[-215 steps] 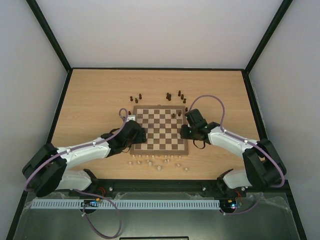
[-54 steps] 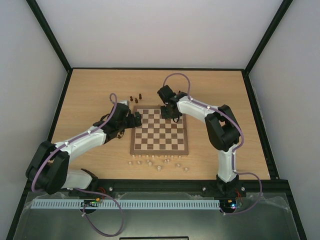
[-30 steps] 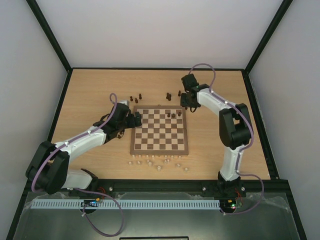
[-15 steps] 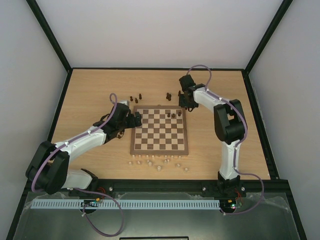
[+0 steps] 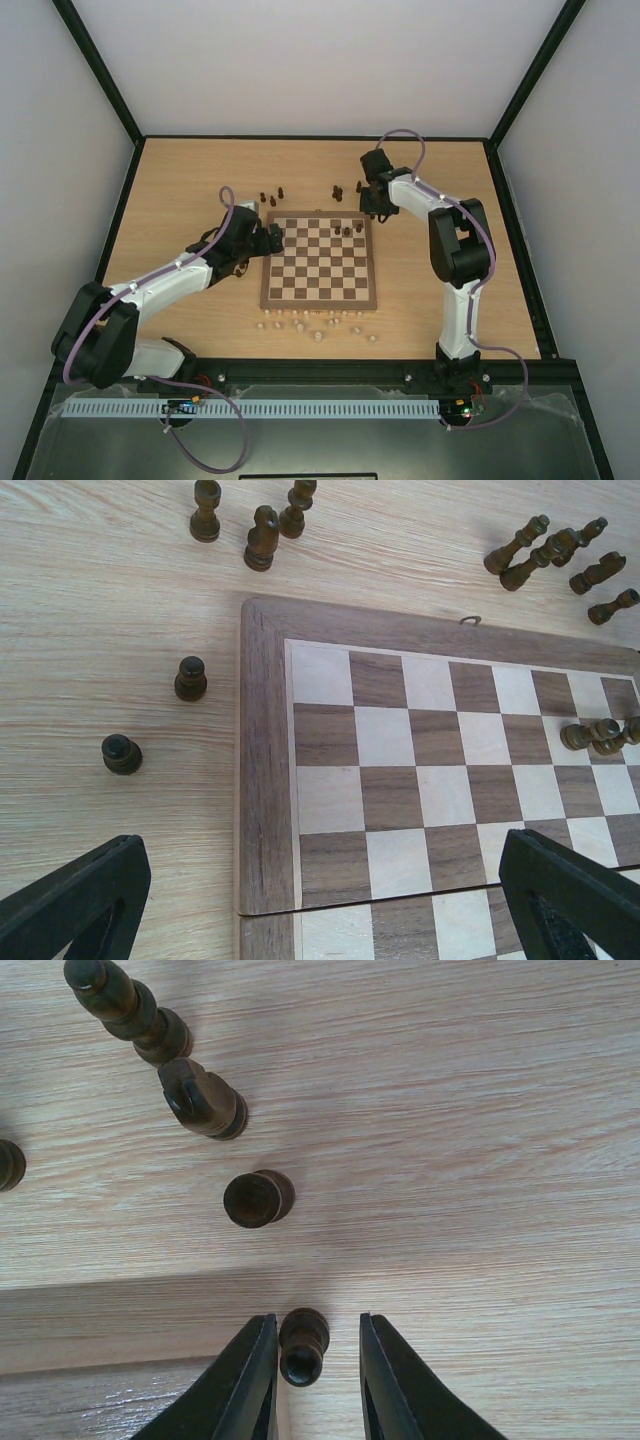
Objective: Set up the chess pieces on the board
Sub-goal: Pick up the chess piece at the center of the board, then place the chess piece on the chessboard.
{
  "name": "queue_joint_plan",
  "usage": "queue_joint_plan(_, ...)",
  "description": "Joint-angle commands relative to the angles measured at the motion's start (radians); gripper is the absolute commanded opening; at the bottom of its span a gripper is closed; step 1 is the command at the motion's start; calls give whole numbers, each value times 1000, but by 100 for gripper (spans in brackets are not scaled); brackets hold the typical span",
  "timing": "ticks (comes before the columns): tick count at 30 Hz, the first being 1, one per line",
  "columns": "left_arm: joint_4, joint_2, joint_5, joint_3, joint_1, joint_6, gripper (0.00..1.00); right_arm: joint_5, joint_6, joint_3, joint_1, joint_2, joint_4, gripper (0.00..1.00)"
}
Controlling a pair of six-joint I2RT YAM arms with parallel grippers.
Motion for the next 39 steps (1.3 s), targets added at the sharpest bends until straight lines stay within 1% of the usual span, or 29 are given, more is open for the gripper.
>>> queue_joint_plan(1, 7, -11, 5, -15, 8, 8, 99, 8, 3, -6, -6, 34, -21, 23)
queue_joint_plan(12, 7, -7, 7, -14, 9, 10, 99, -4, 4, -22, -6, 43, -15, 22)
queue_joint_plan(21, 8, -9, 9, -14, 9, 10, 99, 7, 6, -29, -5, 20, -16, 9)
queue_joint_plan(25, 7, -11, 4, -13, 9, 8, 99, 23, 7, -53, 6, -54, -20, 7)
queue_joint_plan(27, 7, -12, 4, -15, 9, 7, 99, 38, 3, -64, 27, -109, -19, 7)
queue_joint_plan(31, 7, -13, 1, -14, 9, 4, 99, 40, -4, -51, 120, -182, -28, 8)
queue_joint_plan(35, 5, -22, -7, -17, 11, 2, 99, -20, -11, -3, 195, -185, -51, 8)
queue_joint_plan(39, 2, -33, -11, -21, 15, 1, 99, -72, -17, 42, 244, -146, -79, 9)
